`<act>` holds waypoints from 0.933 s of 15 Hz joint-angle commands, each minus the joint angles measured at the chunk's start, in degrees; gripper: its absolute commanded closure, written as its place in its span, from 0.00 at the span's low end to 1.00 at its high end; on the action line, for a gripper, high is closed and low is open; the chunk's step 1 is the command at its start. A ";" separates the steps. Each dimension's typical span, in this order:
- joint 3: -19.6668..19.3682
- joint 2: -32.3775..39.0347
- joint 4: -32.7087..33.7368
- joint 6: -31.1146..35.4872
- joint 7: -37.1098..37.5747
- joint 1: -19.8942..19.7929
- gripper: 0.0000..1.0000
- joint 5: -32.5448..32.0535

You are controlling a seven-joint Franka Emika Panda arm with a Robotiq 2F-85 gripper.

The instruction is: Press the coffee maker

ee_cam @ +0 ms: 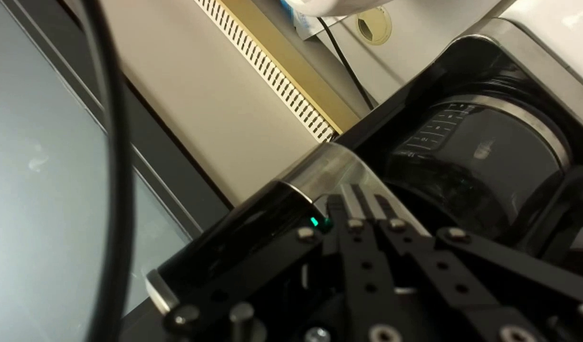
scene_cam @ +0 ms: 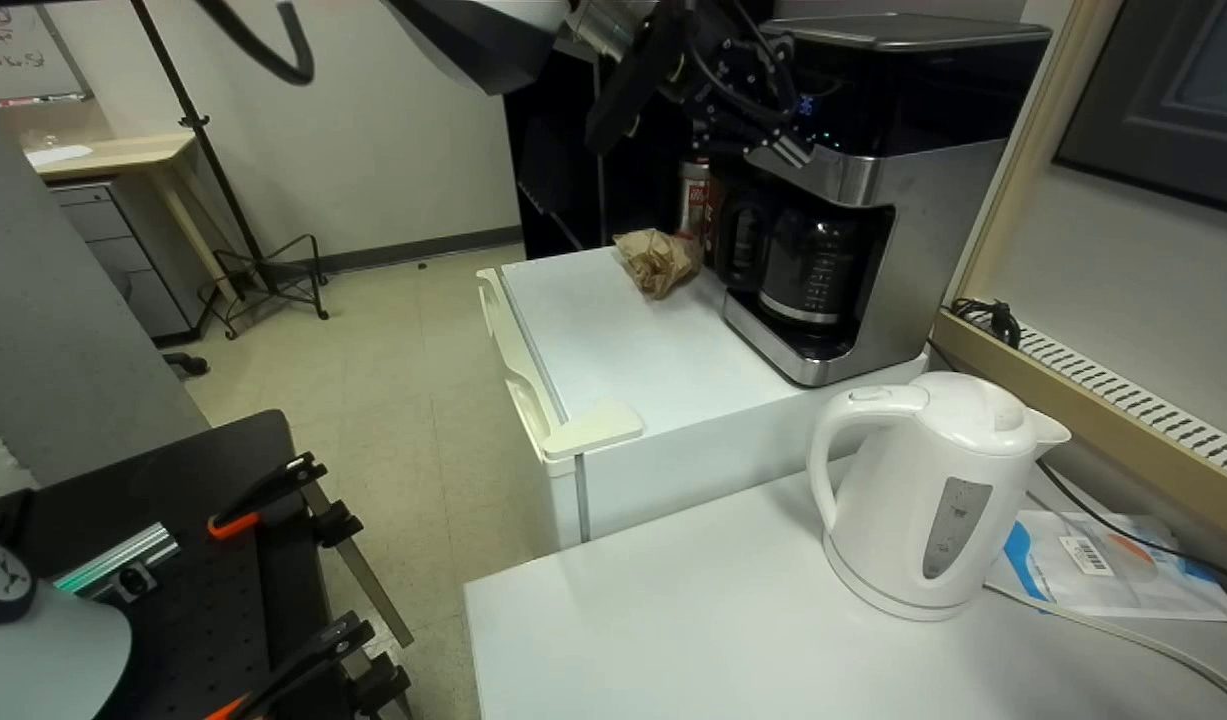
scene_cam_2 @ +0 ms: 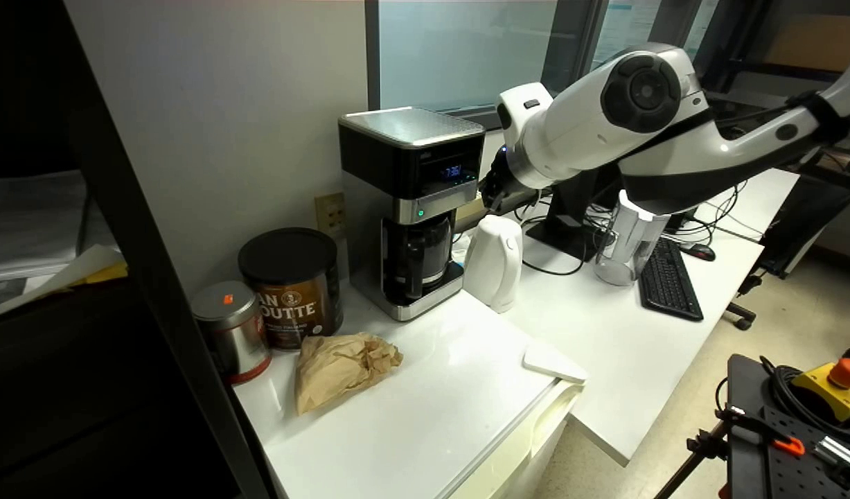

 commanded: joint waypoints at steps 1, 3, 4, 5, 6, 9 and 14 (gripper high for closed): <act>-0.15 2.73 3.34 1.24 1.65 0.02 1.00 -1.77; -0.21 3.55 4.22 1.38 1.66 -0.09 1.00 -1.74; -0.24 3.94 4.65 1.42 1.68 -0.13 1.00 -1.69; -0.27 4.28 4.96 1.44 1.73 -0.16 1.00 -1.77; -0.29 4.62 5.28 1.49 1.79 -0.18 1.00 -1.82; -0.30 5.08 5.61 1.60 2.04 -0.17 1.00 -2.12; -0.28 4.39 4.82 1.98 3.16 -0.12 1.00 -3.26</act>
